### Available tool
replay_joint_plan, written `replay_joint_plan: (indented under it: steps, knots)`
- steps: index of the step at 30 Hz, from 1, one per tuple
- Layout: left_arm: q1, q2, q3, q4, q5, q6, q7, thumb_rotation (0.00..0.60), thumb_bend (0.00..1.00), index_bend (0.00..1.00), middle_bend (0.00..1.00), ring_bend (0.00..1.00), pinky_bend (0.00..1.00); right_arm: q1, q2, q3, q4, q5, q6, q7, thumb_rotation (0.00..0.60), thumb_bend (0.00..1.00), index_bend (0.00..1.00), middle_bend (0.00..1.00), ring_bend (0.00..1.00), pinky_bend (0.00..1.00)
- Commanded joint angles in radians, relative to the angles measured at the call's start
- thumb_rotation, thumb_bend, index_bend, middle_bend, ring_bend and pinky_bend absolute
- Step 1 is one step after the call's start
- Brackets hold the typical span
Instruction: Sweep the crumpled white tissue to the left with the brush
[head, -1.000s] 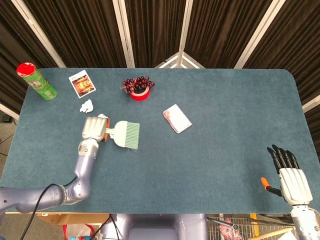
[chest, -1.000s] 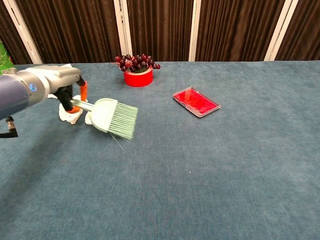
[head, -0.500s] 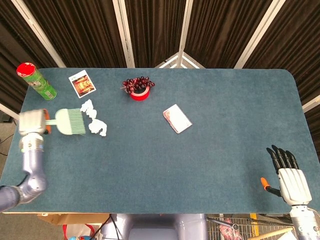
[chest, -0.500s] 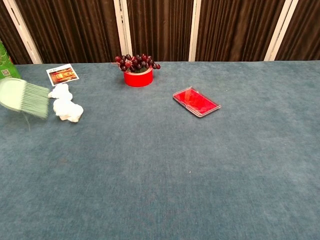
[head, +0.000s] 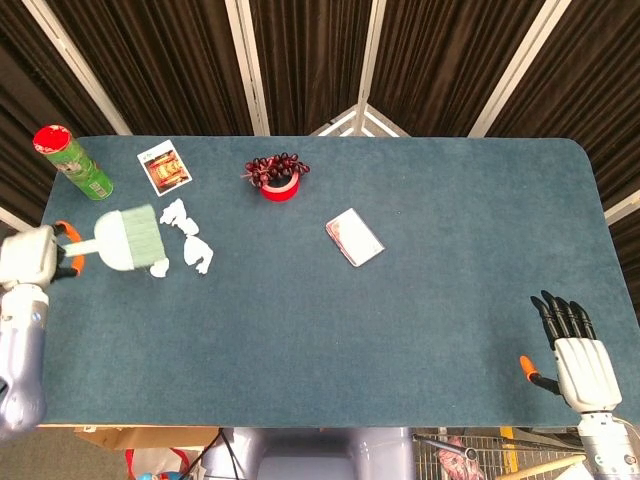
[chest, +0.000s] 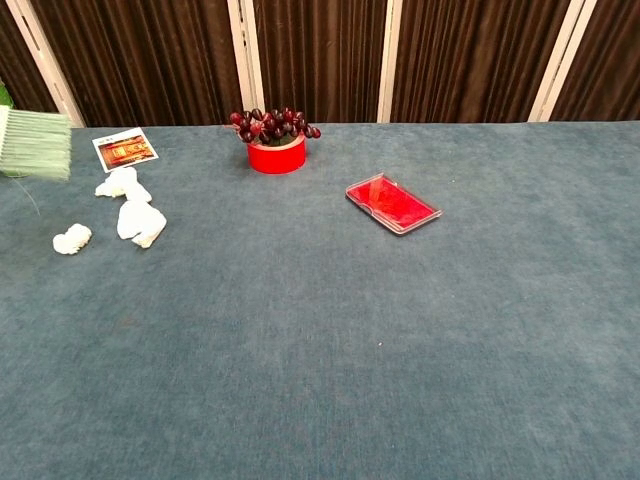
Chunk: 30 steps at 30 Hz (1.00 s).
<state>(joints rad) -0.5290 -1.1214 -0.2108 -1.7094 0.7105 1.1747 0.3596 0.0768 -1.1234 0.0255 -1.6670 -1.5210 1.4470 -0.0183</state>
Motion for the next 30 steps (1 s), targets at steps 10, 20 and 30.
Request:
replay_joint_plan:
  steps: [10,20,30]
  knots:
    - [0.179,-0.002,0.251,-0.224,0.375,0.063,-0.019,0.6,0.33,0.5,1.0,1.0,1.0,0.001,0.001,-0.003,-0.01,-0.002,-0.005,-0.018,0.6,0.32,0.0,0.0,0.0,0.0]
    - [0.236,0.019,0.279,-0.226,0.446,0.098,-0.08,0.6,0.02,0.11,0.66,0.72,0.83,0.0,0.005,-0.003,-0.013,0.006,-0.011,-0.019,0.6,0.32,0.0,0.0,0.0,0.0]
    - [0.387,0.001,0.31,-0.005,0.857,0.427,-0.27,0.6,0.01,0.0,0.0,0.0,0.09,0.0,-0.003,-0.002,0.012,-0.028,0.016,-0.03,0.6,0.32,0.0,0.0,0.0,0.0]
